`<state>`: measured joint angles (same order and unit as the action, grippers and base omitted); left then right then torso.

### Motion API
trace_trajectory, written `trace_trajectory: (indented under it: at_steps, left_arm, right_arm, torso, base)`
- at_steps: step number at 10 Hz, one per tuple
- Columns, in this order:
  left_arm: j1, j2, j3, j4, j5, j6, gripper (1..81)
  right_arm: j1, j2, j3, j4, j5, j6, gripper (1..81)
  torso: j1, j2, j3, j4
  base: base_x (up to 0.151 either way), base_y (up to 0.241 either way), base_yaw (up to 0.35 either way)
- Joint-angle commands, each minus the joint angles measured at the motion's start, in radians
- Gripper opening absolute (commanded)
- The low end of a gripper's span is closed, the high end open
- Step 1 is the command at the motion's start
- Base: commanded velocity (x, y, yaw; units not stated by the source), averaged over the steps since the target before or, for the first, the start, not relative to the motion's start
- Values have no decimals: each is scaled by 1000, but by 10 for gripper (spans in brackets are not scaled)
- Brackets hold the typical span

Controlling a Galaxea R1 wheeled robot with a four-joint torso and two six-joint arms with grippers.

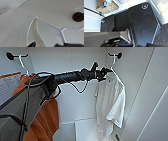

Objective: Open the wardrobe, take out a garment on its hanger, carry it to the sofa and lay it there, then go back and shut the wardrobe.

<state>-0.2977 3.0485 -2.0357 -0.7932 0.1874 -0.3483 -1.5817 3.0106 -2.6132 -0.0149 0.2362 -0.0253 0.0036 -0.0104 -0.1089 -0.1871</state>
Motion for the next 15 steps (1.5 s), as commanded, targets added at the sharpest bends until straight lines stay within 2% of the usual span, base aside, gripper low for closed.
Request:
trace_trajectory:
  at_steps: [1, 4, 7, 10, 15]
  left_arm:
    - [-218, 58, -47, 8, -2, 3, 811]
    - [-246, 50, -24, 9, -5, 3, 811]
    - [-249, 66, -40, 55, -52, 5, 811]
    - [-240, 70, -35, 61, -54, 11, 811]
    - [-208, 110, -35, 134, -125, 11, 811]
  right_arm:
    - [34, 7, 4, 0, -49, 1, 811]
    - [31, 7, 3, 15, -49, 1, 811]
    - [25, 9, 3, 18, -51, 2, 811]
    - [24, 12, 10, 30, -51, 1, 811]
    - [8, 16, 10, 44, -46, 1, 811]
  torso:
    - [0, 0, 0, 0]
    - [0, 0, 0, 0]
    - [0, 0, 0, 0]
    - [0, 0, 0, 0]
    - [0, 0, 0, 0]
  base:
    - [0, 0, 0]
    - [0, 0, 0]
    - [0, 0, 0]
    - [0, 0, 0]
    - [0, 0, 0]
